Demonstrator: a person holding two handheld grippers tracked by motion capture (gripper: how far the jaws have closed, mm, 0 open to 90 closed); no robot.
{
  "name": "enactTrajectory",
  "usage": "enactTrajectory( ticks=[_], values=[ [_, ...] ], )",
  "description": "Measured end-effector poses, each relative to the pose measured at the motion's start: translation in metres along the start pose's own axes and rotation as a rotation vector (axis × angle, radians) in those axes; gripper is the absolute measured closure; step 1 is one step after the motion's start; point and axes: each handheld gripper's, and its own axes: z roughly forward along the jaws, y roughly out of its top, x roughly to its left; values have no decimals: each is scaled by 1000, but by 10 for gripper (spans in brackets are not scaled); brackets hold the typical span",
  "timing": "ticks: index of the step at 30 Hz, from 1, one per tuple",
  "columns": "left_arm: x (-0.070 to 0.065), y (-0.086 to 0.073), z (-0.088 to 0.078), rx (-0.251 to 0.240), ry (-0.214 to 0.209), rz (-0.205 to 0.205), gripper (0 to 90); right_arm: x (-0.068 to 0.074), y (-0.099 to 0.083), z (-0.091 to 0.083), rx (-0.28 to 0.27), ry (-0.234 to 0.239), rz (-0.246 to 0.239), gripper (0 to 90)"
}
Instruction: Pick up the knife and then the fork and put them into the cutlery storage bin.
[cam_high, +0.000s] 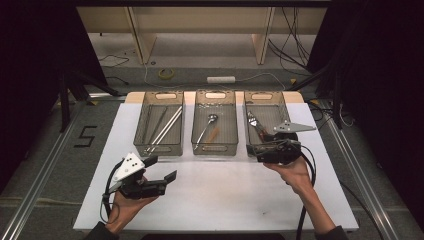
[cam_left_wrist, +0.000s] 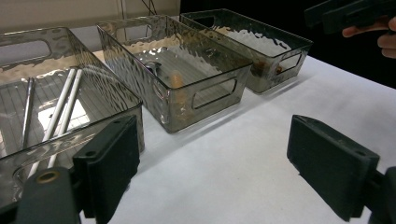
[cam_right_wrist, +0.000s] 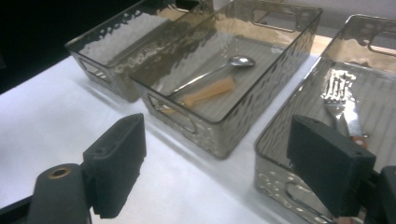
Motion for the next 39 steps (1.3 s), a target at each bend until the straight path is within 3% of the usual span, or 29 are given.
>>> enactTrajectory(
  ticks=[8, 23, 39],
  values=[
    [0, 0, 0, 1, -3, -4, 167, 8, -15, -6, -55, 22, -1, 209],
    [0, 0, -1, 1, -9, -6, 167, 23, -46, -17, -95, 56, -30, 211],
    [-1, 0, -1, 6, -11, -5, 167, 27, -72, -27, -81, 75, -19, 207]
  ],
)
